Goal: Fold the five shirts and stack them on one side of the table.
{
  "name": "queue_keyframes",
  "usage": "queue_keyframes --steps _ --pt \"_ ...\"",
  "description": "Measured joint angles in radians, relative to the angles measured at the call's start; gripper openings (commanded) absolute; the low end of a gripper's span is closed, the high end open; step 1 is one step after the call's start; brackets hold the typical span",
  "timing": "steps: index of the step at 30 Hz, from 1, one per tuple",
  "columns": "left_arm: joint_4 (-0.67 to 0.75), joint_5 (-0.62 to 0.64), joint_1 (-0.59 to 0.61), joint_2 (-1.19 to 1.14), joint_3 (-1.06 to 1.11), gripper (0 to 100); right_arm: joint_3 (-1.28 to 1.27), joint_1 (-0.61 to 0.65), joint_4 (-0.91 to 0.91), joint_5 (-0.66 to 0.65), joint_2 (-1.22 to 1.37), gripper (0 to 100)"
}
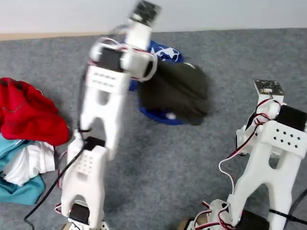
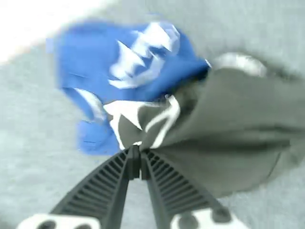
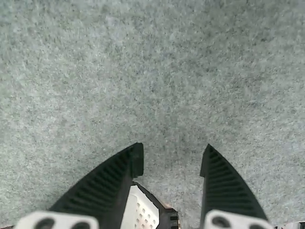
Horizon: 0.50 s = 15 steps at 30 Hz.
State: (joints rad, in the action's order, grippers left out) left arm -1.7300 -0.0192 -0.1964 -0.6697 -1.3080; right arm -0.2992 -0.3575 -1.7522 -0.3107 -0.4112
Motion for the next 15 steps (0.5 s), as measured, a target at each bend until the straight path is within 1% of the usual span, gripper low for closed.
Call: queue_keyframes --steps 7,15 --pt "-0.005 0.0 0.273 0.181 -0.04 0 0.0 0.0 0.0 0.0 0.0 12.1" --pt "-0.005 -0.012 0.649 0.278 -0.04 0 0.0 0.0 0.0 0.0 0.0 11.2"
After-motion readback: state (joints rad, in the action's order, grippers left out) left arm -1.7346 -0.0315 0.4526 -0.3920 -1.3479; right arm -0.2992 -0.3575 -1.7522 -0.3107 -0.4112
